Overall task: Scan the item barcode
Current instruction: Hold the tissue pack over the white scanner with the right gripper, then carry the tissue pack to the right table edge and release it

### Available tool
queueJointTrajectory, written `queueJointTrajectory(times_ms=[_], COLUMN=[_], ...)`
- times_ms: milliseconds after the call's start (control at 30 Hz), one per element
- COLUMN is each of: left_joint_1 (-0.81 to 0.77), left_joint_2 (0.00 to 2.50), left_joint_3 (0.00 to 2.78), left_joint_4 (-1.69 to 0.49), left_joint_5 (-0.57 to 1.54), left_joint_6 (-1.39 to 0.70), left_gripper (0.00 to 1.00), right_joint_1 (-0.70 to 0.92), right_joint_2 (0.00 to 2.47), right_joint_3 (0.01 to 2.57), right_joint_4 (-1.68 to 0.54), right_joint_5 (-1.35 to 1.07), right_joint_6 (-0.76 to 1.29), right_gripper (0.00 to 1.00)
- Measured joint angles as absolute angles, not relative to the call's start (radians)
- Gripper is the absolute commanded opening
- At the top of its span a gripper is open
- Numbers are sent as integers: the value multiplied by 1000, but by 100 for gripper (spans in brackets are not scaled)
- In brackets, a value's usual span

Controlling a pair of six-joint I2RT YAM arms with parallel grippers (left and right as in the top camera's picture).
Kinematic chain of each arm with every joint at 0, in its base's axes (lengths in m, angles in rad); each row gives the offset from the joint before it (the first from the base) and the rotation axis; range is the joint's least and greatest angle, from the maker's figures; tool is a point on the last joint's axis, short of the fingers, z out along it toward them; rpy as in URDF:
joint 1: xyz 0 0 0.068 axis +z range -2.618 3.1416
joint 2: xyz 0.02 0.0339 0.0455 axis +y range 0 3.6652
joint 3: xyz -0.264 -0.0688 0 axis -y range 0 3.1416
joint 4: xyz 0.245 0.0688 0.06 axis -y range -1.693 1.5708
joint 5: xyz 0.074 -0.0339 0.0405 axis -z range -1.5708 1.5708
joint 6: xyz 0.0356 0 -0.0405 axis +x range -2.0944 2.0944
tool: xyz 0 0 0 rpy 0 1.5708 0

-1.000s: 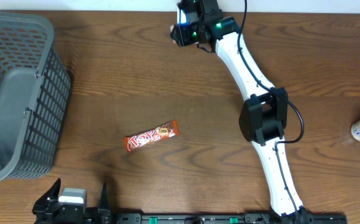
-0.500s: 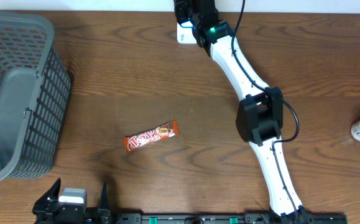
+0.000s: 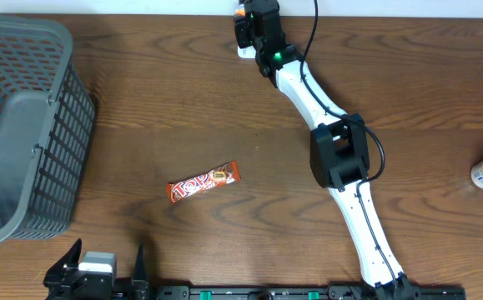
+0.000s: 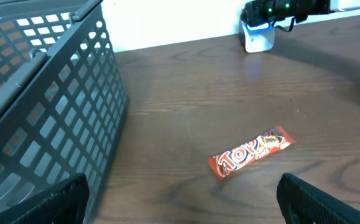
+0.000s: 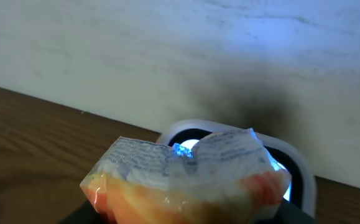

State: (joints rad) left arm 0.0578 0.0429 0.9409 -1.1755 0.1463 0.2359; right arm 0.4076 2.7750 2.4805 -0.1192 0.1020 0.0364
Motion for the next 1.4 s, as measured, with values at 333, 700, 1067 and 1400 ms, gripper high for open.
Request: queueJointTrajectory(times_ms=[333, 700, 1067, 1400], left_joint_1=[58, 58, 58, 58], left_joint_2=[43, 43, 43, 43], left_joint_3=[941, 941, 941, 941], left_joint_4=[-1176, -1176, -1176, -1176], left_joint_5=[146, 146, 146, 146], left_joint_6=[236, 236, 236, 236], left_gripper=[96, 96, 96, 96], right_joint_1=[409, 398, 205, -181], right_joint_2=[2728, 2406, 2272, 2284], right_joint_3=[2479, 2471, 2452, 2157], right_joint_4=[-289, -938, -1587, -1400], right_joint_5=[133, 271, 358, 436], right_joint_6=[36, 35, 101, 137], right_gripper=[43, 42, 37, 39])
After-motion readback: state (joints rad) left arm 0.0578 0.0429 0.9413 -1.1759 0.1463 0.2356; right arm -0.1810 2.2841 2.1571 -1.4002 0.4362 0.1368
